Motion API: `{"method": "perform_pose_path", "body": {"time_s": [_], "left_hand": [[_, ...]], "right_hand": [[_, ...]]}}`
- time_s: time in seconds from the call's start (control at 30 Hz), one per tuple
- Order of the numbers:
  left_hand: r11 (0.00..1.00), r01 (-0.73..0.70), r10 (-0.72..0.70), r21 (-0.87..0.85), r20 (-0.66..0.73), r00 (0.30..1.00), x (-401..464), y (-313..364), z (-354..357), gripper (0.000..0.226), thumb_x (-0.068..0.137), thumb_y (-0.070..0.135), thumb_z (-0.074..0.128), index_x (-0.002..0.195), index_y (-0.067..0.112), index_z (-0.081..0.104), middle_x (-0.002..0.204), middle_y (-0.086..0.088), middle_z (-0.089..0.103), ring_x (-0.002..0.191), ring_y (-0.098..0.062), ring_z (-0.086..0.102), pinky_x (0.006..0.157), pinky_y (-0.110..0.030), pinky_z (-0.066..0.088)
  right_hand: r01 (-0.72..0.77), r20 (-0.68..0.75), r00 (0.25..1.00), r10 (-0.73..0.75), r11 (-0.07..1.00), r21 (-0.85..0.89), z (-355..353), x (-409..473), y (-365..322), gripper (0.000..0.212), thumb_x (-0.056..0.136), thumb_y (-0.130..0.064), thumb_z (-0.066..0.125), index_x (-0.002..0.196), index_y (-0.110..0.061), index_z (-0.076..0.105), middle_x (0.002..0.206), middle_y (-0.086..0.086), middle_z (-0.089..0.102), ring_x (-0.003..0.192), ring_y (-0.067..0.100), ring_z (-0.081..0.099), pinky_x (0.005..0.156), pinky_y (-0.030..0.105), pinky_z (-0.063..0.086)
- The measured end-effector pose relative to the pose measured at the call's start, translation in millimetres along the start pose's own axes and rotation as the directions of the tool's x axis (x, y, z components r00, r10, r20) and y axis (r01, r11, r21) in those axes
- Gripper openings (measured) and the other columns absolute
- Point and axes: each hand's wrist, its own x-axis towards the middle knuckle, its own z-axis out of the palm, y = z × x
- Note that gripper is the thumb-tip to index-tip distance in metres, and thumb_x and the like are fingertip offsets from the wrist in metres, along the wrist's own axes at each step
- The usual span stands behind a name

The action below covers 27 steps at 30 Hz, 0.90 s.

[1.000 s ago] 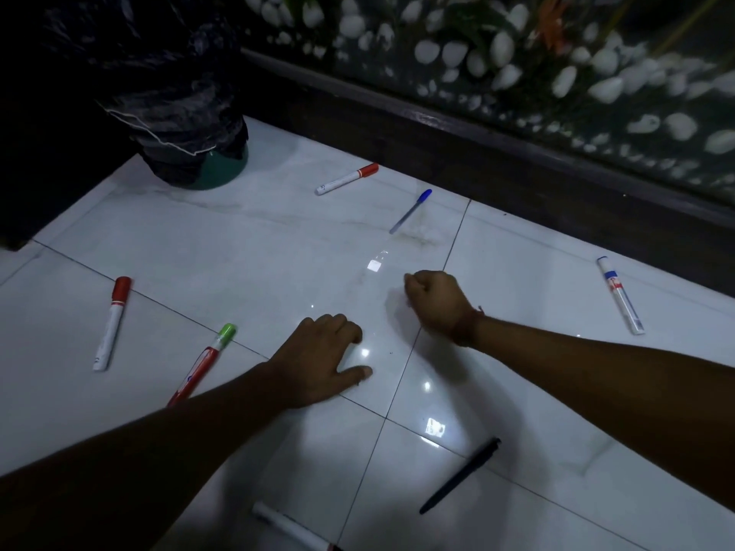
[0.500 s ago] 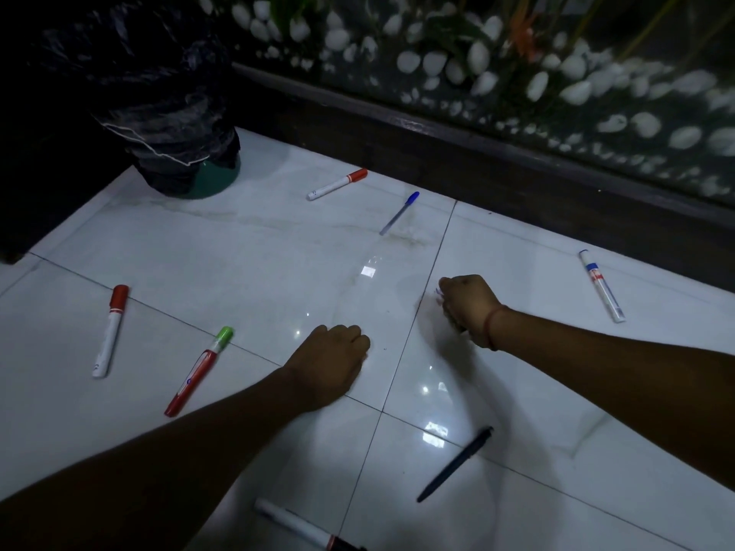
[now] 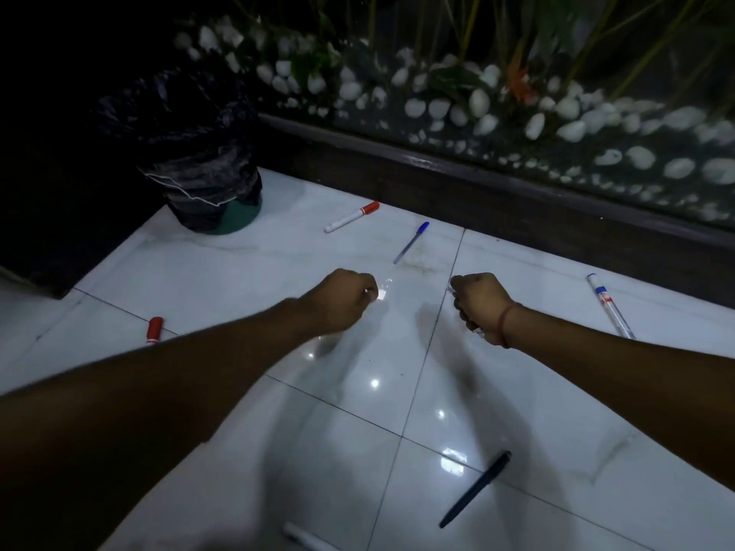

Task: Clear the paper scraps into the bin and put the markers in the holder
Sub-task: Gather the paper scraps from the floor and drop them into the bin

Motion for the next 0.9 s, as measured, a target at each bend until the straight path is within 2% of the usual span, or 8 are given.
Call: {"method": "perform_pose_path", "body": {"time_s": [0.1, 0.2, 0.27, 0.33, 0.43, 0.57, 0.73, 0.9], "left_hand": [[0.99, 0.022, -0.033, 0.137, 0.075, 0.997, 10.9, -3.7, -54.3, 0.024, 0.097, 0.021, 0.051, 0.101, 0.005, 0.067, 0.095, -0.011, 0.07, 0.091, -0.025, 0.062, 0.078, -0.025, 0.042], [0.962, 0.0, -0.036, 0.273, 0.126, 0.991, 15.4, -5.7, -112.5, 0.026, 0.095, 0.026, 0.054, 0.096, 0.004, 0.069, 0.094, -0.013, 0.07, 0.091, -0.028, 0.063, 0.073, -0.023, 0.036], [0.938, -0.026, -0.013, 0.346, 0.109, 0.994, 15.6, -6.5, -149.0, 0.027, 0.096, 0.023, 0.052, 0.094, 0.002, 0.069, 0.098, -0.013, 0.071, 0.094, -0.029, 0.062, 0.07, -0.021, 0.032], [0.931, -0.005, -0.005, 0.365, 0.026, 1.0, 12.0, -19.2, -186.2, 0.026, 0.096, 0.022, 0.053, 0.09, 0.003, 0.07, 0.098, -0.012, 0.071, 0.093, -0.029, 0.062, 0.074, -0.025, 0.036], [0.951, 0.068, -0.023, 0.303, -0.149, 0.988, 13.0, -54.1, -231.8, 0.023, 0.095, 0.021, 0.055, 0.085, 0.003, 0.066, 0.087, -0.015, 0.067, 0.082, -0.027, 0.06, 0.07, -0.031, 0.04], [0.979, 0.145, -0.092, 0.142, -0.327, 0.941, 15.7, -98.2, -268.6, 0.02, 0.096, 0.015, 0.053, 0.089, 0.003, 0.067, 0.082, -0.011, 0.066, 0.078, -0.024, 0.06, 0.068, -0.031, 0.044], [0.983, 0.183, -0.163, 0.01, -0.403, 0.9, 17.7, -132.5, -307.4, 0.019, 0.096, 0.01, 0.052, 0.098, 0.004, 0.07, 0.088, -0.011, 0.069, 0.072, -0.022, 0.065, 0.075, -0.038, 0.055], [0.968, 0.239, -0.247, -0.072, -0.425, 0.871, 26.2, -174.6, -317.3, 0.023, 0.094, 0.0, 0.045, 0.103, 0.002, 0.066, 0.093, -0.017, 0.067, 0.076, -0.025, 0.066, 0.077, -0.04, 0.056]], "right_hand": [[0.071, 0.034, 0.997, -0.069, 0.996, -0.05, 31.3, -0.9, -37.3, 0.039, 0.096, -0.011, 0.048, 0.058, -0.015, 0.04, 0.038, -0.002, 0.035, 0.027, 0.01, 0.027, 0.035, 0.013, 0.021], [0.153, 0.032, 0.988, -0.151, 0.983, -0.101, 60.2, -4.1, -75.7, 0.033, 0.096, -0.016, 0.045, 0.063, -0.017, 0.044, 0.053, 0.004, 0.039, 0.039, 0.017, 0.033, 0.042, 0.022, 0.026], [0.231, 0.032, 0.973, -0.229, 0.965, -0.126, 77.0, -7.3, -98.0, 0.031, 0.095, -0.016, 0.042, 0.065, -0.02, 0.044, 0.054, 0.002, 0.039, 0.041, 0.016, 0.034, 0.041, 0.022, 0.028], [0.254, 0.039, 0.967, -0.252, 0.967, -0.03, 99.4, -12.5, -122.5, 0.033, 0.094, -0.015, 0.045, 0.062, -0.018, 0.045, 0.048, 0.002, 0.036, 0.035, 0.015, 0.029, 0.039, 0.018, 0.023], [0.331, 0.05, 0.942, -0.333, 0.942, 0.048, 133.1, -11.9, -162.8, 0.034, 0.094, -0.01, 0.047, 0.06, -0.015, 0.042, 0.039, -0.001, 0.032, 0.029, 0.012, 0.025, 0.036, 0.012, 0.019], [0.422, 0.008, 0.906, -0.423, 0.905, 0.054, 178.4, -3.9, -216.0, 0.032, 0.089, -0.014, 0.05, 0.058, -0.017, 0.044, 0.044, 0.003, 0.031, 0.035, 0.014, 0.026, 0.043, 0.016, 0.021], [0.565, -0.033, 0.821, -0.57, 0.82, -0.09, 237.4, 4.4, -288.3, 0.035, 0.089, -0.014, 0.051, 0.055, -0.016, 0.045, 0.051, 0.004, 0.038, 0.049, 0.021, 0.034, 0.049, 0.026, 0.028], [0.577, -0.104, 0.808, -0.579, 0.815, -0.054, 303.6, 20.2, -333.1, 0.041, 0.088, -0.017, 0.052, 0.05, -0.014, 0.036, 0.051, 0.005, 0.035, 0.051, 0.023, 0.031, 0.049, 0.03, 0.024]]}}
